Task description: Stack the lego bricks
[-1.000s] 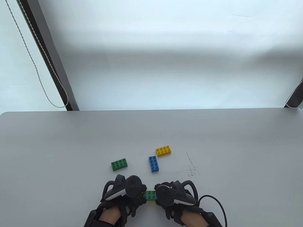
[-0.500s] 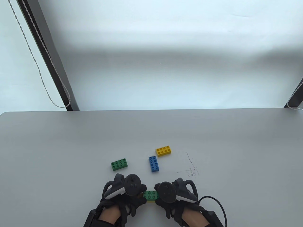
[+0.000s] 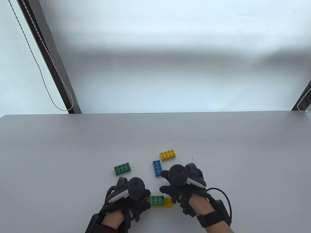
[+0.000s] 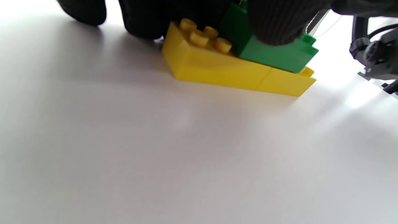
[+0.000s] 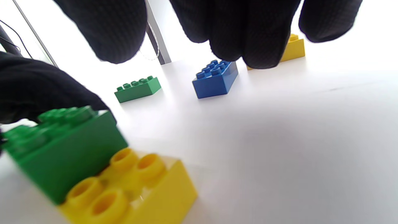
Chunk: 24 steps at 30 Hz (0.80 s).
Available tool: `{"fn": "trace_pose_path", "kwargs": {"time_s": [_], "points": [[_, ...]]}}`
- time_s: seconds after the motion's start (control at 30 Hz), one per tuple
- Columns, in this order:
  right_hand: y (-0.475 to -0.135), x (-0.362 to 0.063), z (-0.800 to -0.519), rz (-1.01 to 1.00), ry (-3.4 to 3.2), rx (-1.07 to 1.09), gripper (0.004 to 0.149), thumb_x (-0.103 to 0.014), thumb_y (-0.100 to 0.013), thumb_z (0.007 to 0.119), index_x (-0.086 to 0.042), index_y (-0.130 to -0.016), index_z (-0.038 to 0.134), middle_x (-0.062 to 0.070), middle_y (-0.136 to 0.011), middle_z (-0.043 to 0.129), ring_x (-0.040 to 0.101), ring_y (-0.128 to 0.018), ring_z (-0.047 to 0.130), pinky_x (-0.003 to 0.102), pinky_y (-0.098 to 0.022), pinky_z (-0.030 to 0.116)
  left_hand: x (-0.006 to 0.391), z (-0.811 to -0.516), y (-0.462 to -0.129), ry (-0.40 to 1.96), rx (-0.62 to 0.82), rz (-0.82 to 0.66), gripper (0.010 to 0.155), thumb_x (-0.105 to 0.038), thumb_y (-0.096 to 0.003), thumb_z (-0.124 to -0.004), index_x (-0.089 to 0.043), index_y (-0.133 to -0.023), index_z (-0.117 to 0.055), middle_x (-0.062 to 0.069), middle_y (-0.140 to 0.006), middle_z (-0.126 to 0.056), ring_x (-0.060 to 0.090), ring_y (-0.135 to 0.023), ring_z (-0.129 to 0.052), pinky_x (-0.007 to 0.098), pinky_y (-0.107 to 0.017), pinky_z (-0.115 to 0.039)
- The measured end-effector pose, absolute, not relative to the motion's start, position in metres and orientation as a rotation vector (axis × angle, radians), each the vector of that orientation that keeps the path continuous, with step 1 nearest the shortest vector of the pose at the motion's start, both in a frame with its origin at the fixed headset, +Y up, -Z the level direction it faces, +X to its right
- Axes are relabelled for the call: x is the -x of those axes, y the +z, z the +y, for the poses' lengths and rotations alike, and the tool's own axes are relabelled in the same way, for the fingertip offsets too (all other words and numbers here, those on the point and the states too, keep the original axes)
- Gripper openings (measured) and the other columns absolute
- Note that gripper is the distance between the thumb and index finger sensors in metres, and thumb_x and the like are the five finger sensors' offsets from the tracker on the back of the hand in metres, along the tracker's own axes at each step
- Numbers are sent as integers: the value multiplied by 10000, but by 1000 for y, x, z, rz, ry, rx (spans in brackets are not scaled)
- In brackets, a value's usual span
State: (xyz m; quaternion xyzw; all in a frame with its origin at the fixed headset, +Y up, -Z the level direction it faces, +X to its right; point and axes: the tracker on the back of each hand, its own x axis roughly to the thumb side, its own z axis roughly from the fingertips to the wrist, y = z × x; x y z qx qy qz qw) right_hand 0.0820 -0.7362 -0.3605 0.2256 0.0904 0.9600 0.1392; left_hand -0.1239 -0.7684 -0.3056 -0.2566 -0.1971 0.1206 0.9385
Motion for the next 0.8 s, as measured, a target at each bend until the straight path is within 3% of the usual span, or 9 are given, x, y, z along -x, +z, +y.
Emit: {"fn": "trace_pose_path", "kwargs": {"time_s": [0.33, 0.8], "points": [[-413, -70, -738, 113, 3000, -558, 780, -425, -340, 876, -168, -985, 518, 162, -1025, 614, 451, -868, 756, 664, -611, 640, 124, -769, -308, 258, 567, -401, 667, -535, -413, -718, -283, -1006, -548, 23, -1089, -573, 277, -988, -535, 597, -715, -500], [-450, -54, -765, 198, 3137, -436, 701, -331, -357, 867, -230, -969, 540, 93, -1041, 605, 458, -910, 709, 664, -624, 626, 124, -769, -312, 265, 605, -399, 669, -534, -414, -720, -286, -1009, -540, 21, -1093, -550, 275, -990, -509, 597, -721, -473]]}}
